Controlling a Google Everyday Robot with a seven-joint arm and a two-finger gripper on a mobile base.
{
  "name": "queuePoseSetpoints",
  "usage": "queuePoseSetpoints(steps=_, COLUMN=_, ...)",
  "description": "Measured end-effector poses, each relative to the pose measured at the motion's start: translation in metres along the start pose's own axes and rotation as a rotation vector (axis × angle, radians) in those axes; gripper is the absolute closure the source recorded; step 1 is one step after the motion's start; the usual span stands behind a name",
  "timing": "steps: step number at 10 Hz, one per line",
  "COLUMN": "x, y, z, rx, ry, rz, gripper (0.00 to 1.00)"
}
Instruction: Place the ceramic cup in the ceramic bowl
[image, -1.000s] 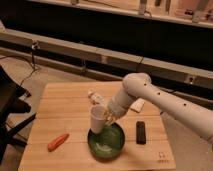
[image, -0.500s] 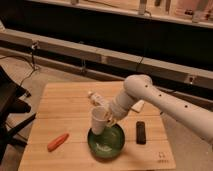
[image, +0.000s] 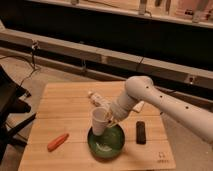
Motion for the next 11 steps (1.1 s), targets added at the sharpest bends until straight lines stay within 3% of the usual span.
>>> queuePoseSetpoints(steps=11, x=0.0090, y=0.0095, z=0.0025, rx=0.009, ry=-0.004, rz=0.028, gripper=1.00)
